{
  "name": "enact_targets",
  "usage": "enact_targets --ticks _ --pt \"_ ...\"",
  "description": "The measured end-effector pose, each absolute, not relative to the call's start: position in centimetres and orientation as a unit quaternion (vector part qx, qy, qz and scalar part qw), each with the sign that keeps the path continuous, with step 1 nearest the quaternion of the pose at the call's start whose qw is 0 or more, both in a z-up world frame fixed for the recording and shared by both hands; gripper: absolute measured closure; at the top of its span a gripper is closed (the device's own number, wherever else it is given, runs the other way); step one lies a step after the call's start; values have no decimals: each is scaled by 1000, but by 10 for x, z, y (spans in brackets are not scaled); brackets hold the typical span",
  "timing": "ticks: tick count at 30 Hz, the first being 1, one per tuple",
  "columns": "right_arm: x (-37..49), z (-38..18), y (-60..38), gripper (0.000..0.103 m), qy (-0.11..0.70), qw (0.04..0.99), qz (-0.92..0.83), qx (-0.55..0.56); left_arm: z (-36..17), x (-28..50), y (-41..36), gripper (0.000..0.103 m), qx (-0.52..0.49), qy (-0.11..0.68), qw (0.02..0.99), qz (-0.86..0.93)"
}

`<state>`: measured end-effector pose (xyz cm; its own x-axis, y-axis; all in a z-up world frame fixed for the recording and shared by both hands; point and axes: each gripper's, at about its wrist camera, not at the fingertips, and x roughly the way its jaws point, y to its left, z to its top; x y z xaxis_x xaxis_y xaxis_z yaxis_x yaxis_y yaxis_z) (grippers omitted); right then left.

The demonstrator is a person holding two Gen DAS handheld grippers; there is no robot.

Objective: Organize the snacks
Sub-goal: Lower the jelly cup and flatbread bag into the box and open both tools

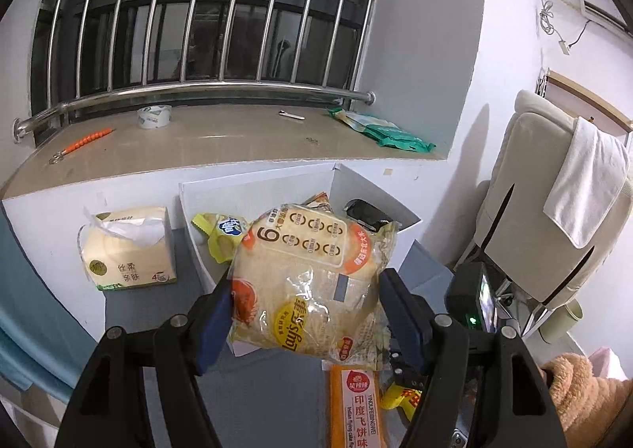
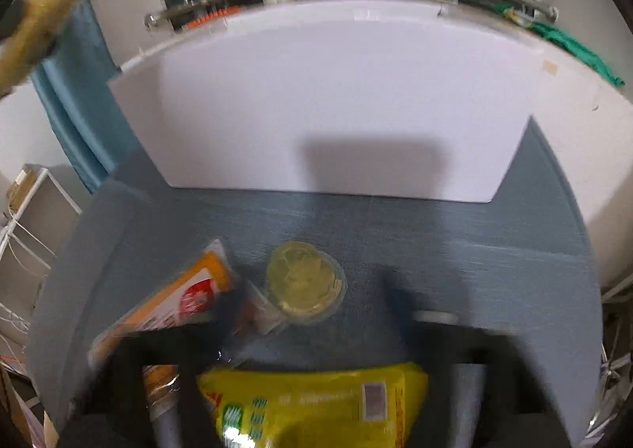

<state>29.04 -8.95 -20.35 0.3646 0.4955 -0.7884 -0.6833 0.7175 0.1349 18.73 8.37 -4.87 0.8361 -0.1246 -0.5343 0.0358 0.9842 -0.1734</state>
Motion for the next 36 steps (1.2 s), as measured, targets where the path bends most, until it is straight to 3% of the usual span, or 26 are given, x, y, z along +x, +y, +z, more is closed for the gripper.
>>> enact_targets --ticks 10,24,31,32,33,34,35,36 --pt "276 -174 -110 64 405 829 376 -91 -51 183 90 28 -90 279 955 -43" --pt "285 -35 -118 64 271 880 385 -67 -23 219 93 28 -89 255 962 -37" --pt "342 -20 -89 63 294 879 370 -60 -28 269 109 28 -111 277 954 -33" --pt "351 -22 -84 62 299 878 369 -58 -31 277 111 22 -114 288 950 -29" --pt "359 -26 -78 57 303 876 369 -64 -36 286 112 7 -115 303 946 -20" --pt "365 -28 -73 25 308 878 359 -75 -42 295 114 1 -116 316 942 -7" --pt "370 -30 -70 0 307 885 339 -84 -46 299 117 0 -119 323 939 6" --pt "370 -31 -73 0 298 892 330 -83 -49 301 117 0 -121 330 936 11"
